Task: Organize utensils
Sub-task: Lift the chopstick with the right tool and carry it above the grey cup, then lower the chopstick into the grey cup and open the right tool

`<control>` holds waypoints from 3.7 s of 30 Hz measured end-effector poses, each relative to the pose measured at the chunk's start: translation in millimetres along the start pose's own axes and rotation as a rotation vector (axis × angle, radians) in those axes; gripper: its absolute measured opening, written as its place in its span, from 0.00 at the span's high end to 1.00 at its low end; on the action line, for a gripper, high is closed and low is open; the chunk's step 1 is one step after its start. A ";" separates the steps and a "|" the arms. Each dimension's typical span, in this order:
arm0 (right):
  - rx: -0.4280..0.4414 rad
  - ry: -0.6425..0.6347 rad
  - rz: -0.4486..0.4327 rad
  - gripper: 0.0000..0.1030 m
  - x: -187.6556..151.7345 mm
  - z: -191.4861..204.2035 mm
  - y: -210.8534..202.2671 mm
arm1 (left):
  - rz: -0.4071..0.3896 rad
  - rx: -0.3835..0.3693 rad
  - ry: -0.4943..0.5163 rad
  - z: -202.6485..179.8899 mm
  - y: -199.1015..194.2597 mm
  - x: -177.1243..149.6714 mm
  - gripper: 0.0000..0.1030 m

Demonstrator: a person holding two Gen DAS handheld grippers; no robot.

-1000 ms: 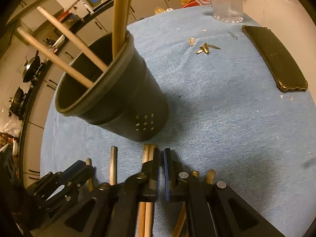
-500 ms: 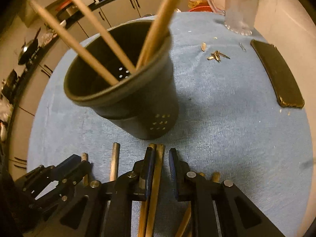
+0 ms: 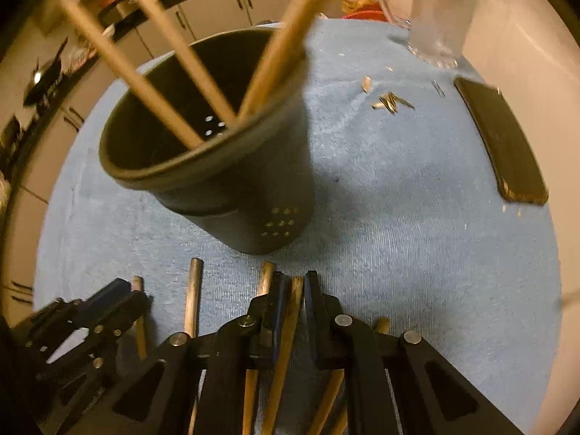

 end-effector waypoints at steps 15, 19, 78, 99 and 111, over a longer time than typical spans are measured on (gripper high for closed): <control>0.217 0.032 -0.152 0.92 -13.7 -22.8 -63.4 | -0.079 -0.138 -0.143 32.1 -27.6 10.3 0.94; 0.269 0.018 -0.232 0.92 -19.8 -28.6 -98.7 | -0.154 -0.168 -0.144 33.7 -64.6 14.7 0.94; 0.153 -0.101 -0.867 0.93 41.2 -19.3 -326.8 | -0.725 -0.140 -0.035 -28.6 -242.6 123.1 0.94; 0.136 -0.142 -0.833 0.93 71.1 -3.7 -257.2 | -0.650 -0.118 -0.035 -21.8 -180.2 132.3 0.94; 0.141 -0.090 -0.736 0.87 68.8 -16.5 -222.6 | -0.581 -0.106 -0.058 -17.6 -156.2 120.3 0.94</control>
Point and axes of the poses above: each gripper's, at about its wrist camera, not at the fingertips, and y roughly the way its jaws point, z to its left, x to its top, the point moved 2 cm from there along y, roughly the way its jaws point
